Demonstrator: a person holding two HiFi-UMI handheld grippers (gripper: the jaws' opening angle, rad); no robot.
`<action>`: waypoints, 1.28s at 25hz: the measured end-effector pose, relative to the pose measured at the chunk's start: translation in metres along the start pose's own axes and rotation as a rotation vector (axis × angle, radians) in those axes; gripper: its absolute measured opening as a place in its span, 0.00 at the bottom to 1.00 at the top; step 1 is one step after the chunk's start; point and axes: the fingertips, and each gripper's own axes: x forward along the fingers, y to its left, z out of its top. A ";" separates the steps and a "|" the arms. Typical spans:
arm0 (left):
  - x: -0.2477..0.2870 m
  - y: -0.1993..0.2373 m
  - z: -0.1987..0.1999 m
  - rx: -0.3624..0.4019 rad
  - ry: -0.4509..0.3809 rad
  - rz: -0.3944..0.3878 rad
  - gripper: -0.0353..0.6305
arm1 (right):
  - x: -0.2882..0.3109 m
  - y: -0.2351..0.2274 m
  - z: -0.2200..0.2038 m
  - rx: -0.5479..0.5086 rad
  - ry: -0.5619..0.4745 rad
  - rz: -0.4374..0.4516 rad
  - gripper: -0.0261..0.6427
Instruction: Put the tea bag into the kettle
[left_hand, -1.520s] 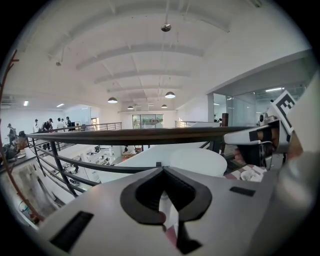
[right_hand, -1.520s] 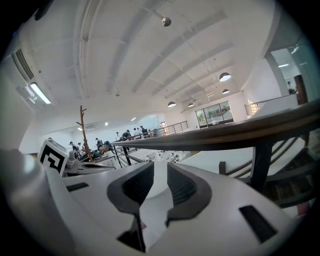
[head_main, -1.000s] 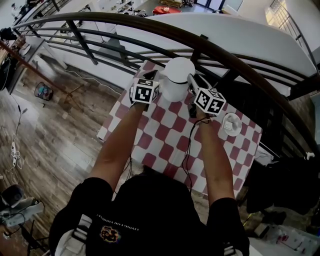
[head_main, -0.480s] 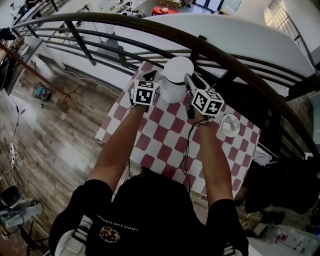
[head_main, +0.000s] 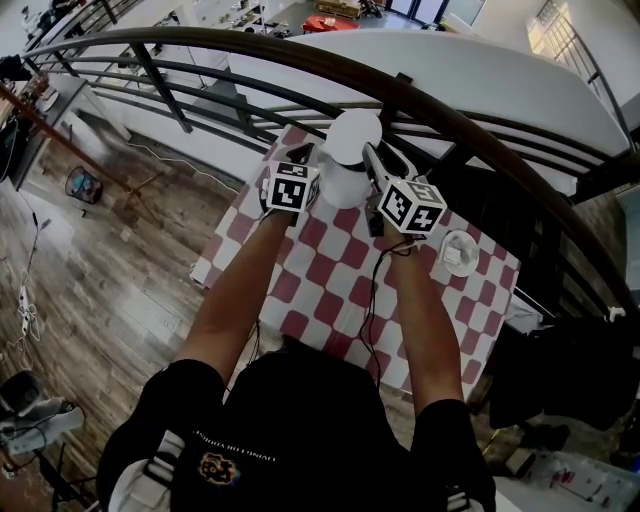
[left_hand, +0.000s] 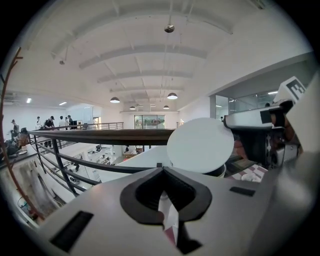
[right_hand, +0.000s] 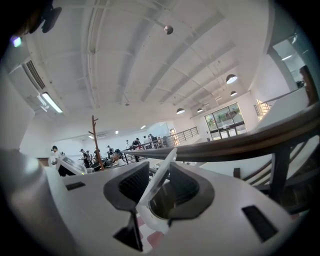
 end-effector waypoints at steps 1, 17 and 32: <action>0.000 0.000 0.000 0.001 0.000 -0.002 0.05 | 0.001 0.009 0.005 -0.011 -0.012 0.027 0.24; -0.002 0.000 0.001 -0.007 -0.001 -0.009 0.05 | -0.013 0.051 0.024 -0.102 -0.125 0.167 0.24; 0.000 0.000 0.000 -0.007 -0.004 -0.025 0.05 | -0.029 -0.007 -0.022 -0.059 -0.025 -0.077 0.22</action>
